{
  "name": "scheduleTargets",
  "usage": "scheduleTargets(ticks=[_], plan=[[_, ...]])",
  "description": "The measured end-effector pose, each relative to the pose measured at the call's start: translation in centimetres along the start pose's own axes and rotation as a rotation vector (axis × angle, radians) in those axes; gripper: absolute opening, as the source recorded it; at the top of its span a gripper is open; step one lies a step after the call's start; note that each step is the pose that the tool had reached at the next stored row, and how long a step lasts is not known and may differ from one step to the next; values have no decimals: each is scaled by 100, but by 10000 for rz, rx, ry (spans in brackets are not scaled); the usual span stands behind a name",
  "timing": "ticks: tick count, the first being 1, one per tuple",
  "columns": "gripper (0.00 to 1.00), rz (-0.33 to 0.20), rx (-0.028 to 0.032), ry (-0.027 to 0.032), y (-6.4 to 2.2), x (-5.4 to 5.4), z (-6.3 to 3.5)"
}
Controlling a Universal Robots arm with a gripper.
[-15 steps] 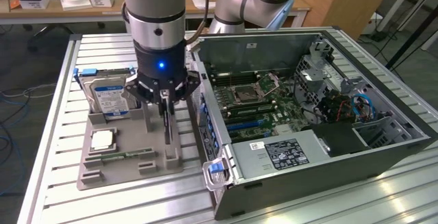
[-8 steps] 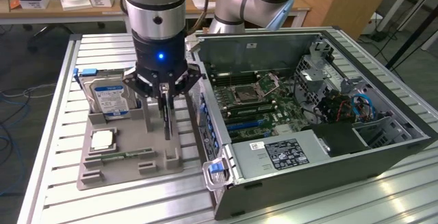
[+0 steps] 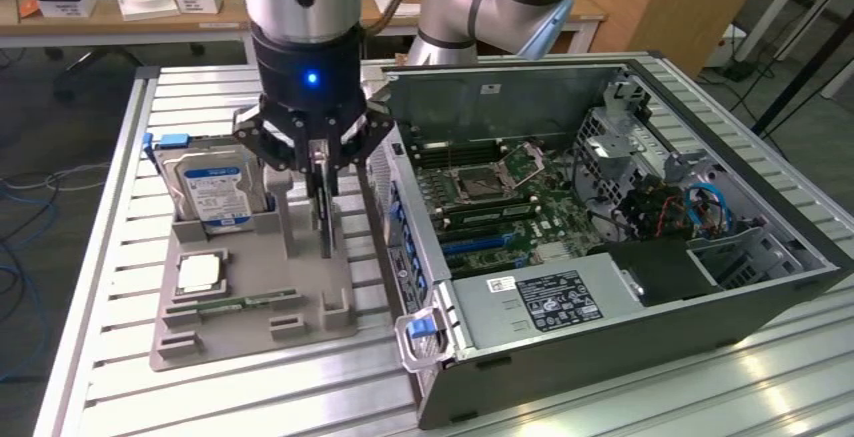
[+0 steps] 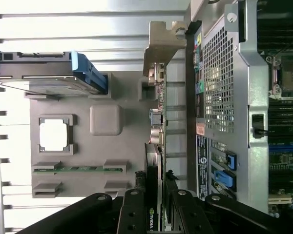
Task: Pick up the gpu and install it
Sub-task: 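Pick up the gpu and move the gpu toward the slot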
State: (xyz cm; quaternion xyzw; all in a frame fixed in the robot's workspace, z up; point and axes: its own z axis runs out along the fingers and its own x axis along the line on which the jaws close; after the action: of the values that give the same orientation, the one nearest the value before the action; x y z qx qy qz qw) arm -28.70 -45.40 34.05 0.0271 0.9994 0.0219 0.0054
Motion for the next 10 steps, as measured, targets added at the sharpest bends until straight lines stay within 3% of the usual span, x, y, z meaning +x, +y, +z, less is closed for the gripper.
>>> scheduleTargets(ticks=[10], plan=[[26, 0, 0, 1, 16, -3, -366]])
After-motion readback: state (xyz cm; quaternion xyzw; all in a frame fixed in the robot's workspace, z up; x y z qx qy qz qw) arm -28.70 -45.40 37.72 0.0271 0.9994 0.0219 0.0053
